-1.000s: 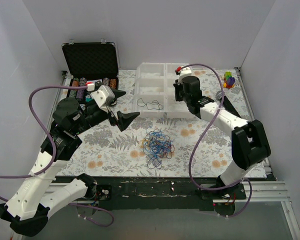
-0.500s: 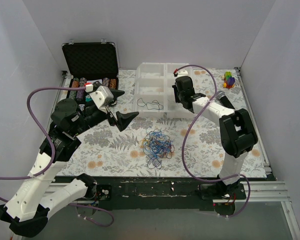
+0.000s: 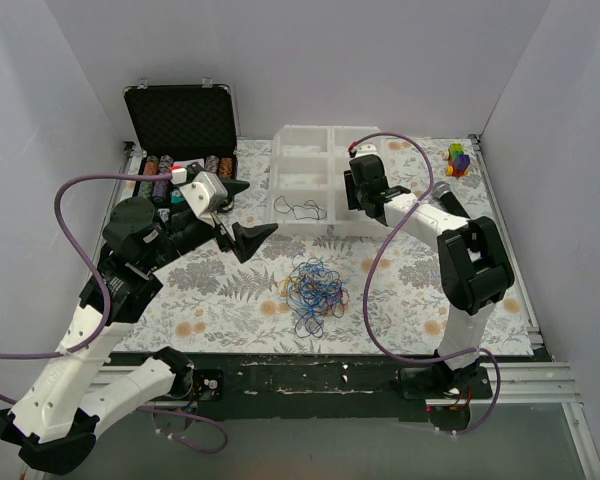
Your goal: Untangle the cables
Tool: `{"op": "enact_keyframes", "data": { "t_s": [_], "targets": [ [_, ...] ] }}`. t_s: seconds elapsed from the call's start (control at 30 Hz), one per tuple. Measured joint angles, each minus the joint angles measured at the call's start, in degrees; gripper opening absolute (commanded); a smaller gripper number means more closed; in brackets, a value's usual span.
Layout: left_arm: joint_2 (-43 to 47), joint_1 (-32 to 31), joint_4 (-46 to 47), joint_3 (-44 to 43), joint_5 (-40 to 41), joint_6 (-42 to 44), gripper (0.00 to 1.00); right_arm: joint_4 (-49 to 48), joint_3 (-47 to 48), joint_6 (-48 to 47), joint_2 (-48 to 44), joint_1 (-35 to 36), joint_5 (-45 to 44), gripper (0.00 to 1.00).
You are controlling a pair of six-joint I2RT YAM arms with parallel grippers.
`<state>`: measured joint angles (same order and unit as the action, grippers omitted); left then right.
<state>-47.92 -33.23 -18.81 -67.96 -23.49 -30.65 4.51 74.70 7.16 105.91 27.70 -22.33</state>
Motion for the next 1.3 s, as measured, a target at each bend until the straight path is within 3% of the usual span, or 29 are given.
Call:
{"op": "enact_keyframes", "data": {
  "t_s": [0.1,0.17,0.47,0.83,1.07,1.3],
  "targets": [
    [-0.02,0.00,0.02,0.00,0.00,0.02,0.98,1.03,-0.02,0.24,-0.37,0.00,0.17,0.68],
    [0.00,0.00,0.13,0.13,0.00,0.11,0.98,2.23,-0.07,0.28,-1.55,0.00,0.42,0.70],
    [-0.87,0.00,0.79,2.03,0.13,0.11,0.98,1.07,-5.57,0.22,-14.43,0.00,1.73,0.68],
    [-0.76,0.00,-0.74,2.23,0.63,-0.35,0.98,-1.75,-13.22,0.39,-9.31,-2.36,3.15,0.70],
    [0.33,0.00,-1.33,2.23,1.40,-0.17,0.98,-3.41,-13.79,2.25,-9.33,-3.19,6.43,0.66],
    [0.42,0.00,-1.31,2.23,1.70,0.13,0.98,-8.35,-20.33,6.64,-12.66,-2.80,7.96,0.62]
  ]
}}
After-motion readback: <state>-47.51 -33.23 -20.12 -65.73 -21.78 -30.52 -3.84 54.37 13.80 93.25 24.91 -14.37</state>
